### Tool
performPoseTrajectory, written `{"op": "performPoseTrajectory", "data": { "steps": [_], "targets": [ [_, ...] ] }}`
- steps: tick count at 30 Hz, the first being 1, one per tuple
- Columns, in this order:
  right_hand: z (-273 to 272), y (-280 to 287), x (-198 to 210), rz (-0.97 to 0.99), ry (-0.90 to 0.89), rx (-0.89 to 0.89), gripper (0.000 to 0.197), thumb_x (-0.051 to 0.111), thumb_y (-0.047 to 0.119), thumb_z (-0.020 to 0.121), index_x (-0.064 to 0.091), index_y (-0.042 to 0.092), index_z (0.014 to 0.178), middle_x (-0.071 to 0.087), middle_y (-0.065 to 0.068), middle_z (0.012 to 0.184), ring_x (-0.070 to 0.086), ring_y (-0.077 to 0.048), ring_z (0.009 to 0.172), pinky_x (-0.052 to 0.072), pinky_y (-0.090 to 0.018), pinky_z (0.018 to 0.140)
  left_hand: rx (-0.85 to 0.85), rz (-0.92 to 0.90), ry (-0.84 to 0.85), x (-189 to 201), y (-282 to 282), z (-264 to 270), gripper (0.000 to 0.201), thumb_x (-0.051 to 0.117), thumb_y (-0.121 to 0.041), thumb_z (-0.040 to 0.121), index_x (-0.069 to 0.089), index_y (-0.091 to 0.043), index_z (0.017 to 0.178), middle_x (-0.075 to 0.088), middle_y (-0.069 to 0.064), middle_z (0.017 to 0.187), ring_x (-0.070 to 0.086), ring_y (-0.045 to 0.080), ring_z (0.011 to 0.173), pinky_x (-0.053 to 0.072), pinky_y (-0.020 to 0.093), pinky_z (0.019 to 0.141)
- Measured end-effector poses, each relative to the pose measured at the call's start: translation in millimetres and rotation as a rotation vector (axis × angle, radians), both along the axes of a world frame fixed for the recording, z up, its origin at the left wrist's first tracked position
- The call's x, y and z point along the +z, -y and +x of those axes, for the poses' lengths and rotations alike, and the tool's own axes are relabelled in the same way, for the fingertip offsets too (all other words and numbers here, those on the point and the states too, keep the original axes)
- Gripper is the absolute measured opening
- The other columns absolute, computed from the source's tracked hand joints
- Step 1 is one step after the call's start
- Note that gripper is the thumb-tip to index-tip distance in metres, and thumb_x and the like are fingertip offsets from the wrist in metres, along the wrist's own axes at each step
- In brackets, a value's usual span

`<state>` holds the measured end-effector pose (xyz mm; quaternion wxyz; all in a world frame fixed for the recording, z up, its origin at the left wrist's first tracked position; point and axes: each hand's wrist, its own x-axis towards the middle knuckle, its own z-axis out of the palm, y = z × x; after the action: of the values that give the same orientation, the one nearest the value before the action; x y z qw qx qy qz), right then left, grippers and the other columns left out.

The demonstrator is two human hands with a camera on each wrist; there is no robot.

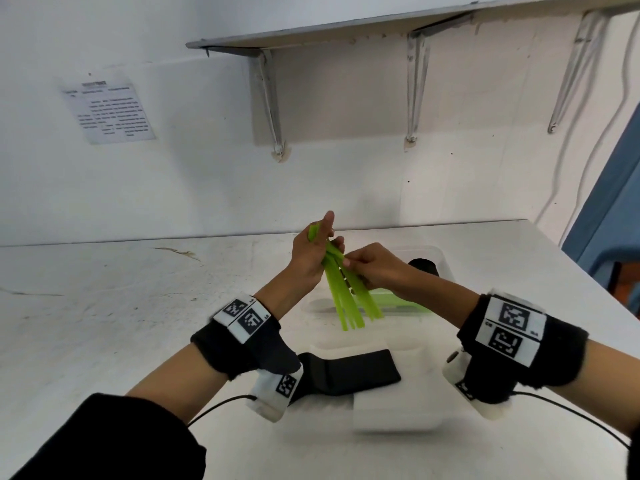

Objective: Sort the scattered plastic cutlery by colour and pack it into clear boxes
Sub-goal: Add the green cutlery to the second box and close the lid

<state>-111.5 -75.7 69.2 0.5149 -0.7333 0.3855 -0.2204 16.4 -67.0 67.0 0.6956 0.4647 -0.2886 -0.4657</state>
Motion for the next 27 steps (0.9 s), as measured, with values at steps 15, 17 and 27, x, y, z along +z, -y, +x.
{"op": "performPoseTrajectory", "data": {
  "steps": [15,17,27],
  "targets": [
    [-7.2,6.8,-1.7,0.201,-0.029,0.191,0.022,0.054,0.025,0.093,0.062,0.012,0.109,0.068,-0.003,0.106,0.063,-0.014,0.095,0.046,-0.031,0.089,-0.069,-0.037,-0.006,9.0,-4.7,-3.9,0.009,0.055,-0.008,0.092,0.06,-0.014,0.088,0.049,-0.002,0.062,0.047,0.005,0.05,0.044,0.016,0.05],
    [-10.4,6.8,1.0,0.32,0.013,0.229,0.02,0.054,0.021,0.092,0.06,0.012,0.109,0.068,-0.005,0.103,0.065,-0.018,0.093,0.051,-0.031,0.089,-0.162,-0.027,0.064,10.6,-8.8,-2.7,0.009,0.053,-0.011,0.094,0.06,-0.014,0.09,0.052,0.0,0.076,0.05,0.008,0.064,0.047,0.018,0.058],
    [-34.1,2.2,-3.2,-0.169,-0.275,0.085,0.027,0.073,0.03,0.078,0.07,0.015,0.1,0.064,0.005,0.078,0.055,-0.006,0.07,0.044,-0.014,0.063,-0.381,0.094,0.703,-7.0,-40.7,42.0,0.017,0.065,-0.012,0.086,0.066,-0.019,0.101,0.064,0.002,0.099,0.065,0.007,0.086,0.054,0.019,0.077]
  ]
}}
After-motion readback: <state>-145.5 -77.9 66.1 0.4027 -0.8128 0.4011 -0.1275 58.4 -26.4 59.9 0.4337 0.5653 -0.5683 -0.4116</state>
